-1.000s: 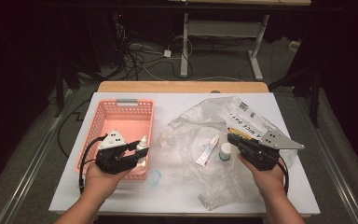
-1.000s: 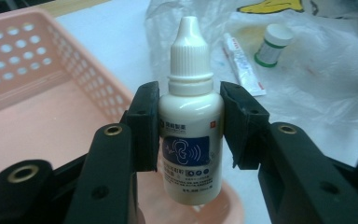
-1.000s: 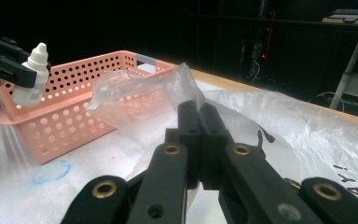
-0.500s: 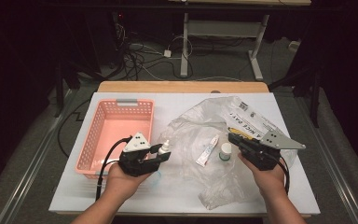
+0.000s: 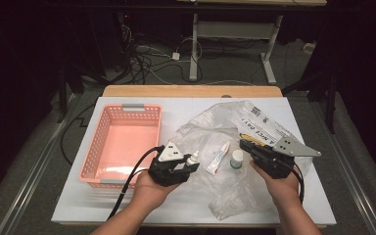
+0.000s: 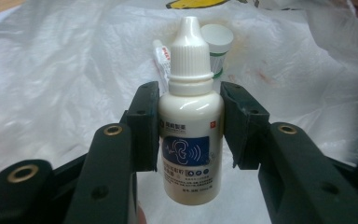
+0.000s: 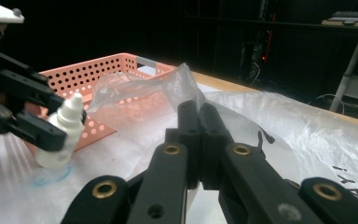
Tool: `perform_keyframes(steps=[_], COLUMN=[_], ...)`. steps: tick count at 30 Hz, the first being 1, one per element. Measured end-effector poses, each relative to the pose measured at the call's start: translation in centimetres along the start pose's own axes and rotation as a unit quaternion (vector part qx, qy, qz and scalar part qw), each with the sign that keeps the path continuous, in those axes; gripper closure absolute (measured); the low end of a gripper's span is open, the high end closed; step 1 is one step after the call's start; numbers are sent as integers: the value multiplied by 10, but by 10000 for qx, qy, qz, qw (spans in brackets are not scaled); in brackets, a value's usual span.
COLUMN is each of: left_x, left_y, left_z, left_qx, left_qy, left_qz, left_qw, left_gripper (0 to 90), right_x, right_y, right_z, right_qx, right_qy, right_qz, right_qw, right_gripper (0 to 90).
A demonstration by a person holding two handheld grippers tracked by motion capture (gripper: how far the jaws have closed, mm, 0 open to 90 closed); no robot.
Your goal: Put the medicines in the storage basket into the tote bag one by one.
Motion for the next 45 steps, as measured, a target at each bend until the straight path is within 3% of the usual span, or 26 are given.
perform_keyframes(steps=[14, 26, 34, 45], left_x=[46, 89, 102, 113], left_y=[-19, -34, -46, -59], left_z=[-12, -5, -2, 1], left_qx=[46, -120, -274, -237], left_qy=[159, 35, 19, -101], left_qz=[116, 296, 307, 303], left_qw=[9998, 9995, 9992, 9992], left_gripper=[580, 579, 578, 577], right_x=[-2, -4, -4, -4], right_y=[-2, -3, -3, -4], right_z=[0, -1, -2, -3], right_qx=[-11, 16, 11, 37], right_qy=[-13, -23, -43, -42], right_qz=[-39, -77, -81, -117], right_qw=[10000, 10000, 10000, 9999], right_gripper=[900, 900, 900, 900])
Point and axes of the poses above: each handheld gripper's, and its own axes: x roughly forward along the jaws, y roughly out of its underside, z roughly to its left, the point moved 9 cm from there along x, roughly forward along the jaws, and after that the axes turned 15 degrees about z, right-handed, at the moved point
